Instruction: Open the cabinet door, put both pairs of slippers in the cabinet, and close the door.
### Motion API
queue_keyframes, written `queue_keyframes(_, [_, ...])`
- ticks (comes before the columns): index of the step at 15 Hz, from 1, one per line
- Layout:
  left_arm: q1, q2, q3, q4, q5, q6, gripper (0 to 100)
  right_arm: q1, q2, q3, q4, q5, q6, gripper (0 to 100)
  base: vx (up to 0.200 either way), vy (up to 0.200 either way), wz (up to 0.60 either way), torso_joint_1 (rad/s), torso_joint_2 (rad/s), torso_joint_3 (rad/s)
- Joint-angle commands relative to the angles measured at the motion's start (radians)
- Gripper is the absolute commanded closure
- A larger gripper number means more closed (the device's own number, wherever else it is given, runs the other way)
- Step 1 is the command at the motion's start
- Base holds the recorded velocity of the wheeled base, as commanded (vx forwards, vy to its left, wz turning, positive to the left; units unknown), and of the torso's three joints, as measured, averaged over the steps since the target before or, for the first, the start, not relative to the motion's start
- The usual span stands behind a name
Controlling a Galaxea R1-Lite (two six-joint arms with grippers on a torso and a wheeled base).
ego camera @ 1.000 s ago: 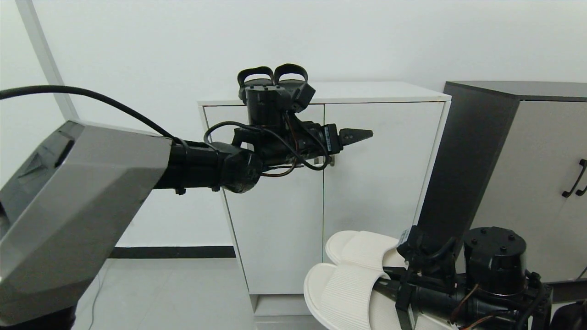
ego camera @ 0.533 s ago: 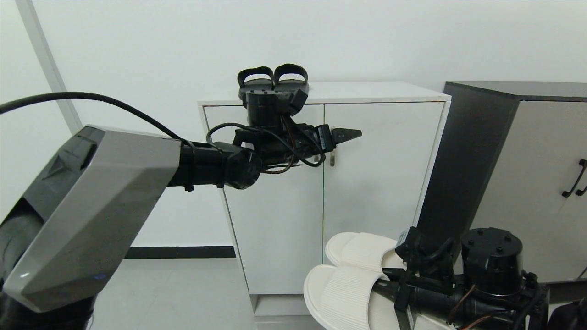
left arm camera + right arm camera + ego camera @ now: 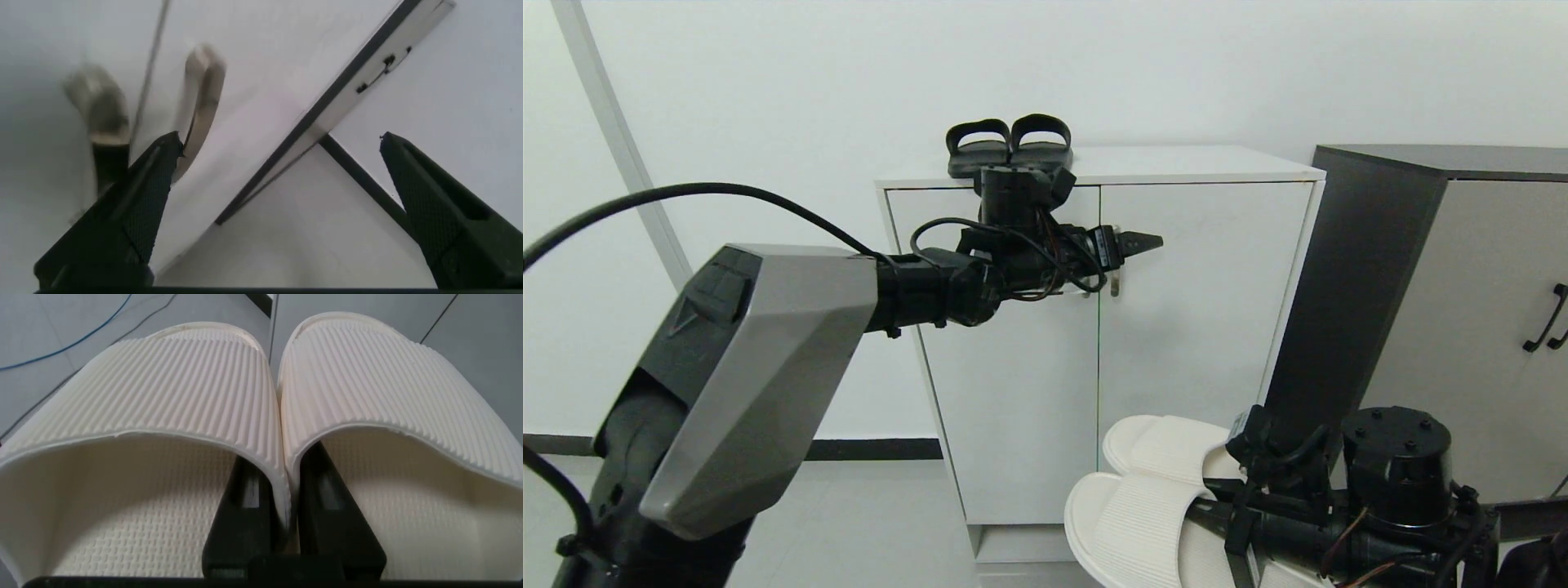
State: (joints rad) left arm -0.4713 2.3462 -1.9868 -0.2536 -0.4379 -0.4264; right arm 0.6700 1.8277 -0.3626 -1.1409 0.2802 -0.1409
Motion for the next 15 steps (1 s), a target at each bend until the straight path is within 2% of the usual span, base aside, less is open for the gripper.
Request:
queue_keyframes(1, [0.006, 0.033, -0.013, 0.004, 0.001, 0.000, 0, 0.000, 0.004, 0.001, 0.000, 0.001, 0.000, 100, 0.000, 0.000, 0.00, 0.000, 0.00, 0.000])
queue_keyframes(4, [0.006, 0.038, -0.013, 0.002, -0.024, -0.002, 0, 0.000, 0.004, 0.001, 0.000, 0.001, 0.000, 100, 0.000, 0.000, 0.00, 0.000, 0.00, 0.000])
queue_keyframes(6, [0.006, 0.030, -0.013, -0.015, -0.036, -0.023, 0, 0.000, 0.010, 0.002, 0.000, 0.001, -0.002, 100, 0.000, 0.000, 0.00, 0.000, 0.00, 0.000])
queue_keyframes(10, [0.006, 0.039, -0.013, -0.058, -0.035, -0.035, 0, 0.000, 0.019, 0.002, 0.000, 0.001, -0.006, 100, 0.000, 0.000, 0.00, 0.000, 0.00, 0.000])
queue_keyframes(12, [0.006, 0.045, -0.013, -0.082, -0.035, -0.055, 0, 0.000, 0.021, 0.004, 0.000, 0.001, -0.008, 100, 0.000, 0.000, 0.00, 0.000, 0.00, 0.000])
queue_keyframes(13, [0.005, 0.041, -0.013, -0.087, -0.036, -0.063, 100, 0.000, 0.021, 0.004, 0.000, 0.001, -0.009, 100, 0.000, 0.000, 0.00, 0.000, 0.00, 0.000])
queue_keyframes(15, [-0.001, 0.032, -0.013, -0.087, -0.032, -0.064, 100, 0.000, 0.021, 0.005, -0.002, 0.001, -0.013, 100, 0.000, 0.000, 0.00, 0.000, 0.00, 0.000])
